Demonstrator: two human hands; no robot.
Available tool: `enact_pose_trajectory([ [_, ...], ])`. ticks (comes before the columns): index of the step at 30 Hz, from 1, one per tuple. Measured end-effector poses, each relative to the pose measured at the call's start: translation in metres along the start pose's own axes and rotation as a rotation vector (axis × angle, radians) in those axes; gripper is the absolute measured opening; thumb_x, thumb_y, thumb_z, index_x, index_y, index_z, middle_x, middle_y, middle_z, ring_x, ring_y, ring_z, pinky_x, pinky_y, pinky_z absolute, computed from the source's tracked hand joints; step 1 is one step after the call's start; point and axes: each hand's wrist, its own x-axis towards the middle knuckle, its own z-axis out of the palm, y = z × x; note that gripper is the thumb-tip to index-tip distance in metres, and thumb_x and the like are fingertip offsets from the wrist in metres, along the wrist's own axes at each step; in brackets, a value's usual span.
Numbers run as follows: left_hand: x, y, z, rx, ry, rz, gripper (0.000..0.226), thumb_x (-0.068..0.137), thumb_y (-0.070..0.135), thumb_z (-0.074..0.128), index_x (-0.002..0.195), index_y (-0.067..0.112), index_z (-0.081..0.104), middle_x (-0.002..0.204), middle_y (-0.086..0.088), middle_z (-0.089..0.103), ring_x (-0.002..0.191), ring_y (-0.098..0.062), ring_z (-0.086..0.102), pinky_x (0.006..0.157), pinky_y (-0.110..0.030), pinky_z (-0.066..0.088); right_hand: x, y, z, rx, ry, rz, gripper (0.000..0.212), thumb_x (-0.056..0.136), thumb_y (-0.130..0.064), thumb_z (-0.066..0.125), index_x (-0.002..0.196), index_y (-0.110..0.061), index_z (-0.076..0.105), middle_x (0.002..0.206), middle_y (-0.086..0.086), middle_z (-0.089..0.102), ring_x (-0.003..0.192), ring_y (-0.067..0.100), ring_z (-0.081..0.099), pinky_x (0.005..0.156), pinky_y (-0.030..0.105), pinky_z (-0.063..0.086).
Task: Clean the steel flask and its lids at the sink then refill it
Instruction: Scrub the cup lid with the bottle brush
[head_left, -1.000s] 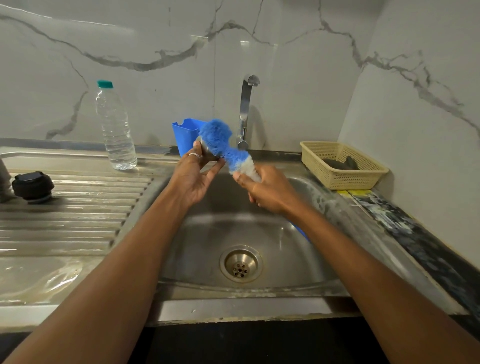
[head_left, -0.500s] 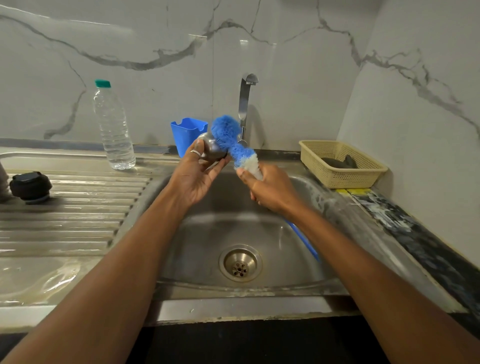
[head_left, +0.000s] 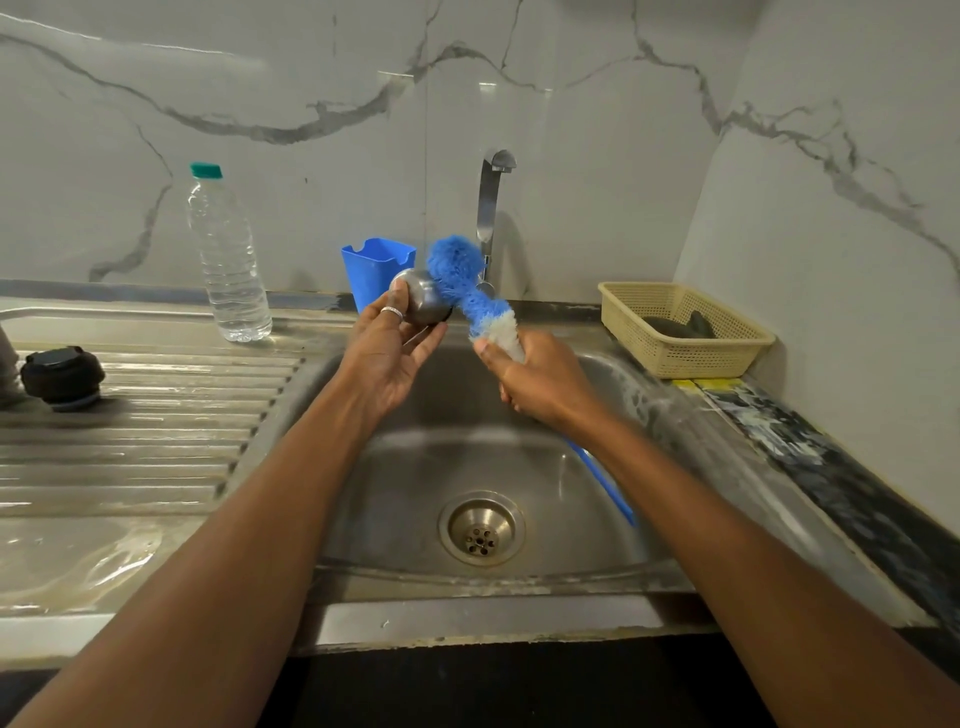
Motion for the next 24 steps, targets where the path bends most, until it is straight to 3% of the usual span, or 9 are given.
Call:
enact_pose_trajectory([
  [3,0.0,0.001,0.0,-0.026,-0.004,-0.006,0.039,0.107,0.029,0.051,0.137,0.005,0.055,0.122,-0.015,0.07,0.11,-0.027,0.072,0.078,-0.032,0.062,-0.003,-0.001,0.0,0.012,-0.07,-0.027,0.031,0.1,-0.05,0.057,0.085,-0.023,0.063,0.065,0.003,0.069,0.05,0.005,0.061,0.061,0.028,0.051],
  [8,-0.002,0.002,0.0,-0.066,0.004,-0.027,0.038,0.107,0.028,0.052,0.134,0.002,0.055,0.124,-0.02,0.067,0.106,-0.032,0.073,0.076,-0.034,0.063,0.0,-0.002,0.003,-0.053,-0.025,-0.049,0.034,0.099,-0.051,0.056,0.076,-0.027,0.059,0.062,-0.004,0.066,0.058,0.009,0.064,0.066,0.033,0.053],
  [13,-0.002,0.002,-0.001,-0.084,0.011,-0.058,0.033,0.106,0.029,0.054,0.129,0.006,0.056,0.126,-0.025,0.066,0.106,-0.035,0.073,0.073,-0.034,0.063,0.002,-0.002,0.001,-0.042,-0.011,-0.013,0.035,0.1,-0.051,0.056,0.079,-0.023,0.06,0.064,-0.002,0.068,0.058,0.011,0.065,0.064,0.032,0.051],
  [16,-0.003,0.003,-0.001,-0.087,0.021,-0.068,0.032,0.106,0.03,0.053,0.128,0.008,0.056,0.127,-0.025,0.065,0.106,-0.034,0.073,0.074,-0.034,0.063,0.001,0.002,0.003,-0.077,-0.02,-0.058,0.028,0.1,-0.049,0.056,0.08,-0.029,0.057,0.066,-0.008,0.064,0.063,0.01,0.063,0.067,0.03,0.049],
  [19,-0.004,0.004,-0.001,-0.082,0.018,-0.058,0.03,0.106,0.029,0.053,0.127,0.008,0.058,0.129,-0.023,0.065,0.111,-0.03,0.071,0.075,-0.032,0.063,0.0,-0.002,0.005,-0.001,-0.083,-0.055,0.025,0.1,-0.05,0.056,0.086,-0.029,0.06,0.064,-0.005,0.066,0.055,0.004,0.063,0.063,0.028,0.052],
  [22,-0.008,0.005,0.002,-0.053,0.015,-0.093,0.022,0.105,0.028,0.057,0.118,0.01,0.058,0.124,-0.022,0.066,0.11,-0.03,0.072,0.079,-0.032,0.064,0.002,-0.003,0.005,-0.016,-0.02,-0.018,0.029,0.1,-0.049,0.056,0.081,-0.027,0.06,0.061,-0.004,0.067,0.052,0.006,0.063,0.062,0.028,0.048],
  [24,-0.01,0.006,0.003,-0.053,0.015,-0.085,0.019,0.104,0.028,0.058,0.112,0.011,0.059,0.109,-0.017,0.072,0.098,-0.025,0.076,0.083,-0.034,0.063,0.001,-0.001,0.005,-0.055,-0.022,-0.039,0.03,0.1,-0.049,0.056,0.079,-0.028,0.058,0.062,-0.006,0.065,0.056,0.007,0.063,0.064,0.029,0.048],
])
